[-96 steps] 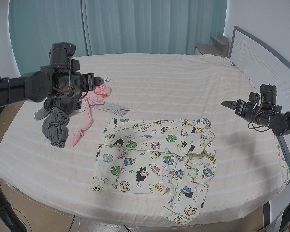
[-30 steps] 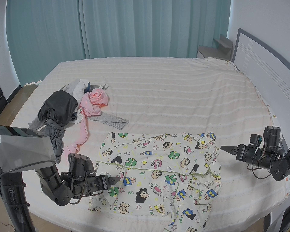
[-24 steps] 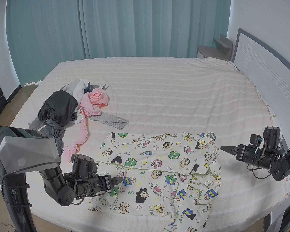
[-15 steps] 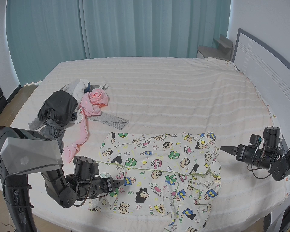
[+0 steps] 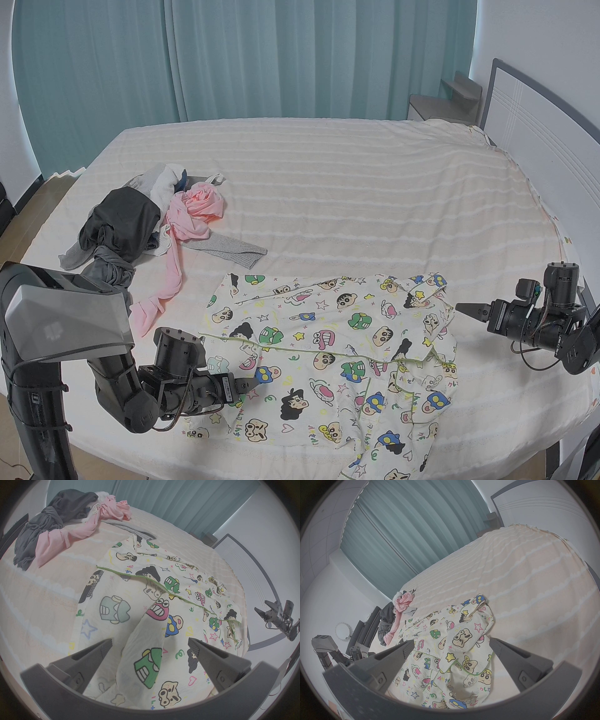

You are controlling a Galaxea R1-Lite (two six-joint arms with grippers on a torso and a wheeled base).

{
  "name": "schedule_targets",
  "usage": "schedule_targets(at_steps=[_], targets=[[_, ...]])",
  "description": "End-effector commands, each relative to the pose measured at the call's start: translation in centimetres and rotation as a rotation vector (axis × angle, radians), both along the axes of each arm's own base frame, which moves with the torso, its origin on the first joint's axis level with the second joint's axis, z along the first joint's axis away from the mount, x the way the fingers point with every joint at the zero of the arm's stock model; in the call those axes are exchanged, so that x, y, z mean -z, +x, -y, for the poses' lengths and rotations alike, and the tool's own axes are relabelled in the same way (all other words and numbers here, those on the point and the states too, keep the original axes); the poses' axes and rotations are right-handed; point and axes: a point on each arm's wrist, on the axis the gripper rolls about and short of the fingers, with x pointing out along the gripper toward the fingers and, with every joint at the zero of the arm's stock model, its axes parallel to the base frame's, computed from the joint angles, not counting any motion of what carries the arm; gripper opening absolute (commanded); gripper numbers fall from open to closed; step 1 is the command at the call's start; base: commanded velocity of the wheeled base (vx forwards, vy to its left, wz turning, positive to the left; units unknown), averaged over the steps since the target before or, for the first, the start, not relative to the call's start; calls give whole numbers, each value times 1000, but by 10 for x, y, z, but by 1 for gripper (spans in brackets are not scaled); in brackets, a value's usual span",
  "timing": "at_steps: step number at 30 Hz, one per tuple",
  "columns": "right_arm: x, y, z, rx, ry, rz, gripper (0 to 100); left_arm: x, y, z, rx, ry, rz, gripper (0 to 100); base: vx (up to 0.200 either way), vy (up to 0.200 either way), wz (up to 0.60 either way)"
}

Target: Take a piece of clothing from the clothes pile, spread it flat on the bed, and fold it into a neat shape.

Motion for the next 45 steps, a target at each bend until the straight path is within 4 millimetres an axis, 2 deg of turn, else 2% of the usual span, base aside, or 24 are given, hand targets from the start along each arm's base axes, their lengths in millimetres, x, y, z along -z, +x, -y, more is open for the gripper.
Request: schedule_targets(at_steps=[1,7,8,24,28,33,38,45], targets=[[1,0,0,0,0,-1,100,2,0,1,1,2,-6,100,0,0,0],[2,2,0,1,0,10,100,4,-2,1,4,5,-13,100,0,0,0],[4,2,0,1,0,9,100,4,-1,1,4,4,-10,0,0,0,0],[5,3,0,3,1,31,100,5,-3,-1,-7,34,1,0,0,0,0],[6,2,0,3,2,30,100,-2,-3,-3,-23,71,38,0,0,0,0],[6,2,0,3,2,30,100,-13,-9,-16,3,130,78,0,0,0,0],[6,1,0,3,2,30,100,-22,-7,-27,-7,160,115,0,0,0,0],[5,1,0,3,2,30,100,-22,-4,-48,0,244,132,0,0,0,0]])
